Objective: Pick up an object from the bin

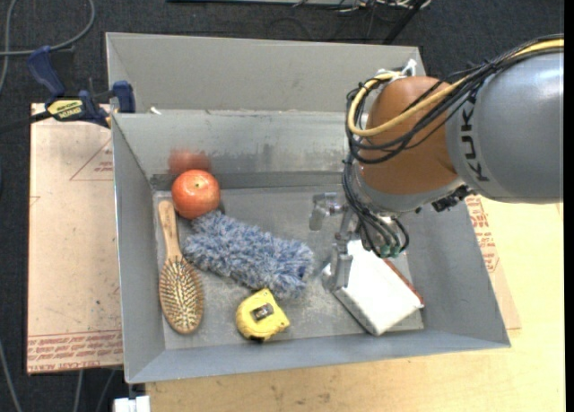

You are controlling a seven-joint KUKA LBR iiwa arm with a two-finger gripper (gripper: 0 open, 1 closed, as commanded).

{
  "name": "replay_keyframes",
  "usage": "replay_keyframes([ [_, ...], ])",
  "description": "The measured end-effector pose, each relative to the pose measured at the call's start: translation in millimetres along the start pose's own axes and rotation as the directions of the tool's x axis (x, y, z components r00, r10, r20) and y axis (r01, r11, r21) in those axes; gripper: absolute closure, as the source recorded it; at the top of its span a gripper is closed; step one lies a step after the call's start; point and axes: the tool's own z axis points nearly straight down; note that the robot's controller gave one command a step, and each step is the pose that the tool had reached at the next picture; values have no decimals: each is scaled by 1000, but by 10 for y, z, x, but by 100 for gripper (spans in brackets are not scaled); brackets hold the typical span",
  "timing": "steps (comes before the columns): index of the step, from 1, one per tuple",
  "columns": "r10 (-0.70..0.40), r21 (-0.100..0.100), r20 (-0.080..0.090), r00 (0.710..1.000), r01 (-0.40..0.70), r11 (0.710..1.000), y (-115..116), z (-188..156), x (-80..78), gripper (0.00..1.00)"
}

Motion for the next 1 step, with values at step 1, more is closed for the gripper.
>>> replay_keyframes([
  [1,1,0,8,1000,-1,1000,-2,-46,-16,100],
])
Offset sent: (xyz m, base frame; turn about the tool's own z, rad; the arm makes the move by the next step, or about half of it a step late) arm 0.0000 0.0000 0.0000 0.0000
